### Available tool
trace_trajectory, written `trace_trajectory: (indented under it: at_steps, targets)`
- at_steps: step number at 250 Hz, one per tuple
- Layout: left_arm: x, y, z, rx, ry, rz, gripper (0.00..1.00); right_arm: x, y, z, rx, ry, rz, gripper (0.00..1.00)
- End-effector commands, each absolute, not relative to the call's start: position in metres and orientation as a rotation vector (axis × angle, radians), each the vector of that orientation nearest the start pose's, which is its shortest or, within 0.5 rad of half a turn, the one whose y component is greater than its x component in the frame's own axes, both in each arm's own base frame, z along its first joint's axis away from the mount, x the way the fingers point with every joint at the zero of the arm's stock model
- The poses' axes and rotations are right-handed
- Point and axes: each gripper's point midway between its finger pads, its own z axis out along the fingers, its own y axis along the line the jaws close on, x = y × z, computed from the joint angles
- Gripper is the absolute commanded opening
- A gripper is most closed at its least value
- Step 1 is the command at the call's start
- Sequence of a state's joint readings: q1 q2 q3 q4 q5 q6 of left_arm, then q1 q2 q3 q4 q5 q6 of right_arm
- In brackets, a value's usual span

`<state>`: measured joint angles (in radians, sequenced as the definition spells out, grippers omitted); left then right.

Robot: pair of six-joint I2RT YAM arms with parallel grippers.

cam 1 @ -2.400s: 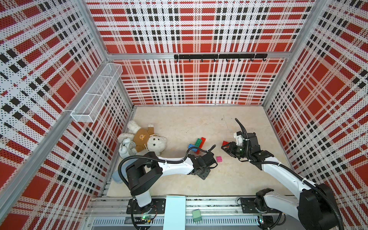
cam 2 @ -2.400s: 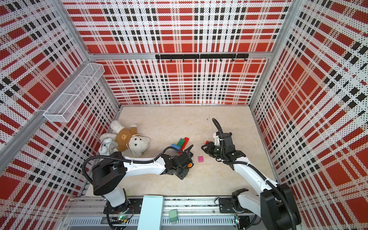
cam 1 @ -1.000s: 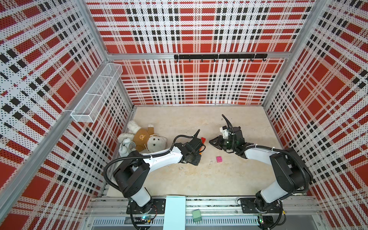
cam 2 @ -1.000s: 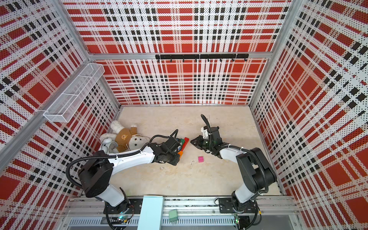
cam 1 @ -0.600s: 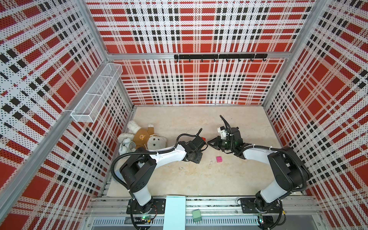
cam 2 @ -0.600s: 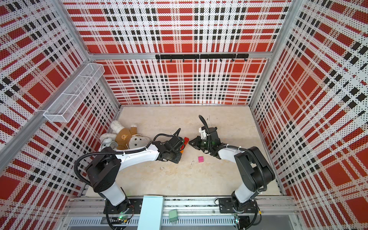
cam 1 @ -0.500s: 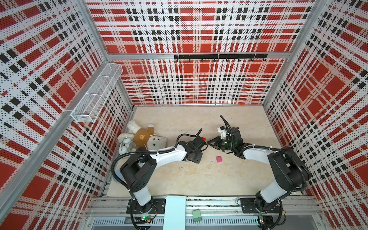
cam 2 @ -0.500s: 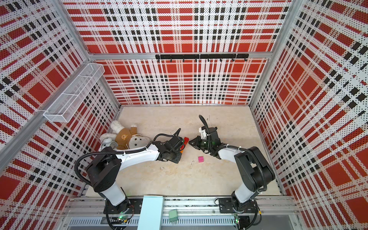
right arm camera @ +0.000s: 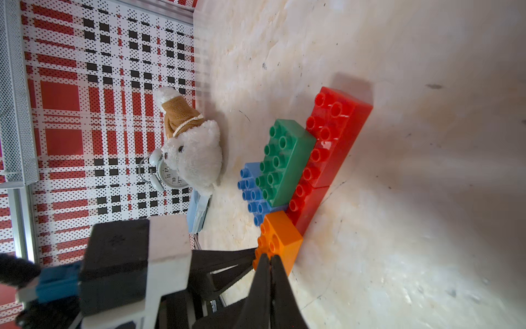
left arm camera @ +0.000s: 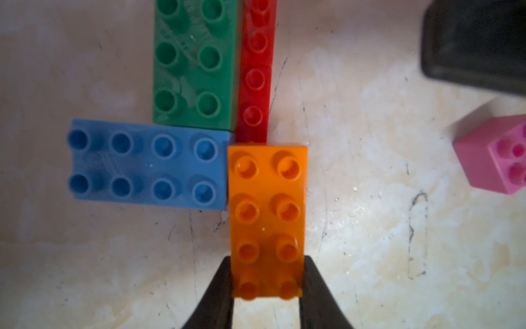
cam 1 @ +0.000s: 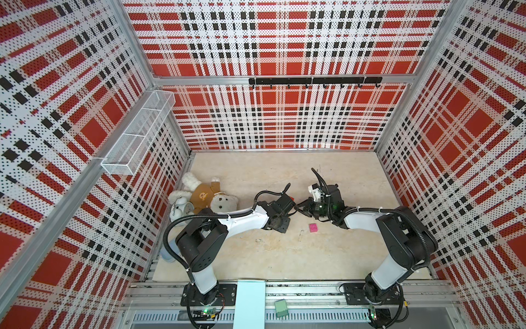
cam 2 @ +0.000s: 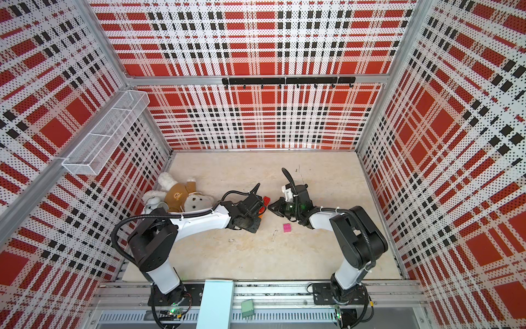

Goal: Assemble a small pinwheel with lego
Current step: Assemble the lego brick with the lego brick.

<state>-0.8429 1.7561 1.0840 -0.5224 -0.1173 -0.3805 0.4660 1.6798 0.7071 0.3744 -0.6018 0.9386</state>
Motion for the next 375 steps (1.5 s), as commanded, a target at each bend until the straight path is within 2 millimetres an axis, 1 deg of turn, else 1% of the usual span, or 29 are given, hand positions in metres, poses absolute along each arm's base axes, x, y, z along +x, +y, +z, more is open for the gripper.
trace_trajectory:
  at_steps: [1,57,92,130,167,195,250,273,326,349,375]
  targets:
    - [0.281,-0.278,0.041,0.617,2.672,-0.145,0.20,0.326,0.282,0.090,0.149,2.381,1.439,0.05]
    - [0.282,-0.279,0.039,0.650,2.670,-0.124,0.20,0.321,0.289,0.084,0.140,2.397,1.453,0.05]
    - [0.284,-0.281,0.045,0.652,2.654,-0.120,0.21,0.318,0.299,0.081,0.119,2.411,1.465,0.04]
    - [0.284,-0.281,0.046,0.661,2.655,-0.116,0.21,0.321,0.308,0.077,0.117,2.416,1.480,0.04]
    - [0.283,-0.283,0.046,0.670,2.656,-0.128,0.22,0.327,0.308,0.072,0.130,2.421,1.456,0.03]
    - [0.283,-0.284,0.045,0.675,2.659,-0.133,0.23,0.330,0.315,0.077,0.116,2.401,1.495,0.02]
    - [0.284,-0.288,0.045,0.681,2.656,-0.150,0.23,0.331,0.320,0.083,0.107,2.387,1.509,0.02]
    - [0.283,-0.288,0.044,0.683,2.656,-0.153,0.23,0.330,0.321,0.078,0.109,2.403,1.499,0.03]
    - [0.284,-0.288,0.044,0.685,2.656,-0.157,0.23,0.329,0.334,0.091,0.082,2.361,1.584,0.03]
    - [0.284,-0.289,0.043,0.687,2.657,-0.157,0.23,0.328,0.332,0.098,0.087,2.335,1.591,0.03]
    - [0.284,-0.289,0.044,0.687,2.656,-0.158,0.23,0.327,0.331,0.098,0.078,2.347,1.574,0.03]
